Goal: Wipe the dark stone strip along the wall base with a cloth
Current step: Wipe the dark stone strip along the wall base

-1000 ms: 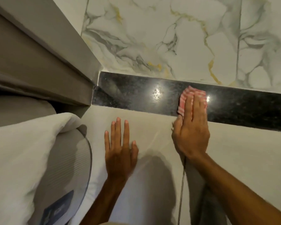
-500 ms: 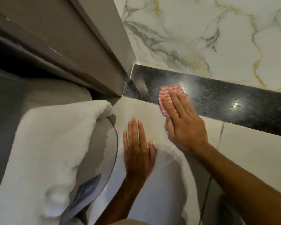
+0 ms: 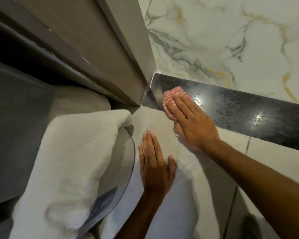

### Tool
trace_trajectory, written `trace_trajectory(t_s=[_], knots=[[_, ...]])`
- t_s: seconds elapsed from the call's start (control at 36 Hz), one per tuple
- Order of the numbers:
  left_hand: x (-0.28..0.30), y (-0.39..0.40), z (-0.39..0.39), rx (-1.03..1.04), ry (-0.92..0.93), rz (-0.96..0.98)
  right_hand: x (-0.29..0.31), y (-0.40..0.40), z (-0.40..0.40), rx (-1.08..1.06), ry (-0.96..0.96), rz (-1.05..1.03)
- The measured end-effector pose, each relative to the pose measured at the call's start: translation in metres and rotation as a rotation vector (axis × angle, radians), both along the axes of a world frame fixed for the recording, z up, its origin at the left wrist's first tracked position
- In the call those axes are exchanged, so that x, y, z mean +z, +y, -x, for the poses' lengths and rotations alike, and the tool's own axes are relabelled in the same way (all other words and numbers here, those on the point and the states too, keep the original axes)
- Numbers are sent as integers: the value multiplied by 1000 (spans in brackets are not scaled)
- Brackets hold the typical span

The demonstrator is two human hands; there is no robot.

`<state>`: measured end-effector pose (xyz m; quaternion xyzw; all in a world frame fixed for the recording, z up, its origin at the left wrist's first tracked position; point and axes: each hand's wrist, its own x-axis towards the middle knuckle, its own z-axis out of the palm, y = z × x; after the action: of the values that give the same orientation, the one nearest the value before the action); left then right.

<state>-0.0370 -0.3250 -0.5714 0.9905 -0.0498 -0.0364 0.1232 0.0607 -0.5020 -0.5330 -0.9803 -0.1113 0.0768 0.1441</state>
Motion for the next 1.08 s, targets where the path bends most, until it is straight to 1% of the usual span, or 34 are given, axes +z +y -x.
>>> trace_trajectory(t_s=[0.06, 0.08, 0.11, 0.14, 0.22, 0.25, 0.31, 0.36, 0.42, 0.5, 0.56, 0.61, 0.67, 0.72, 0.78, 0.83, 0.92, 1.0, 1.03, 1.08], knots=[[-2, 0, 0, 6, -8, -4, 3, 14, -17, -221, -15, -32], [-4, 1, 0, 8, -15, -9, 4, 26, -27, -289, -11, -44], [-6, 1, 0, 5, -23, -12, 2, 38, -35, -312, 0, -47], [-9, 2, 0, 1, -31, -15, -1, 49, -39, -284, 4, -47], [-16, 2, -1, -16, -44, -43, -15, 59, -25, -31, -58, -69], [-17, 3, -1, -32, -39, -69, -18, 54, -12, 23, -67, -68], [-17, 4, 2, -82, -31, -115, -19, 40, 18, 33, -87, -52], [-15, 4, 1, -117, -38, -121, -17, 25, 39, -32, -78, -46], [-13, 3, -1, -123, -44, -111, -13, 15, 35, -152, -64, -68], [-16, 4, -1, -159, -85, -118, -6, 20, -4, -393, -75, -74], [-21, 4, 0, -166, -133, -104, -7, 30, -37, -474, -60, -80], [-24, 3, -1, -142, -150, -76, -10, 44, -61, -422, -35, -76], [-26, 3, -2, -120, -142, -62, -16, 54, -65, -259, -22, -77], [-26, 6, -2, -99, -124, -66, -16, 53, -47, -123, -24, -93], [-20, 9, 0, -68, -76, -87, -11, 44, -12, -80, -17, -113], [-7, 8, 2, -71, -19, -125, 2, 27, 29, -152, 22, -131], [31, 5, 2, -158, 58, -202, 28, -5, 78, -330, 228, -174], [92, 1, 0, -226, 12, -112, 72, -33, 107, -465, 499, -187], [117, -1, 0, -242, -15, -76, 93, -40, 114, -530, 547, -221], [171, -3, 3, -259, -35, -39, 144, -44, 127, -643, 524, -327]])
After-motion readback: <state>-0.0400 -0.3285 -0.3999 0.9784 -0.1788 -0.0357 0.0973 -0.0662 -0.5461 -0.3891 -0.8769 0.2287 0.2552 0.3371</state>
